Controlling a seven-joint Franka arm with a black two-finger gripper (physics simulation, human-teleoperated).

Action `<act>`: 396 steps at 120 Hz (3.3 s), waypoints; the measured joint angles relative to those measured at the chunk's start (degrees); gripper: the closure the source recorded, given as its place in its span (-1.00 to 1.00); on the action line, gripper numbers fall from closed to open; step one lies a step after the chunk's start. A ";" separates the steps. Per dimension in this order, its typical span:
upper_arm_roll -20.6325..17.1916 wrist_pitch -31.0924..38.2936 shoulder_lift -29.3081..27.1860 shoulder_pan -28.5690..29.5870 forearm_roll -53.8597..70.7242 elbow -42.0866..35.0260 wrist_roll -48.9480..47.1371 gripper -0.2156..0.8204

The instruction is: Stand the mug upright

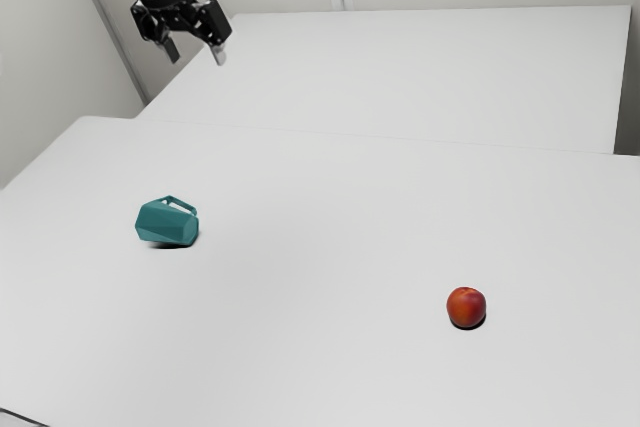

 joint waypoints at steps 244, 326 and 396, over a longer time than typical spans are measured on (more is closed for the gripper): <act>37.14 -3.54 29.90 11.21 -62.03 -17.66 58.94 -0.50; 35.58 -3.59 28.67 10.79 -62.04 -19.69 58.99 0.66; 31.42 -2.88 18.70 6.03 -55.19 -16.67 56.74 0.91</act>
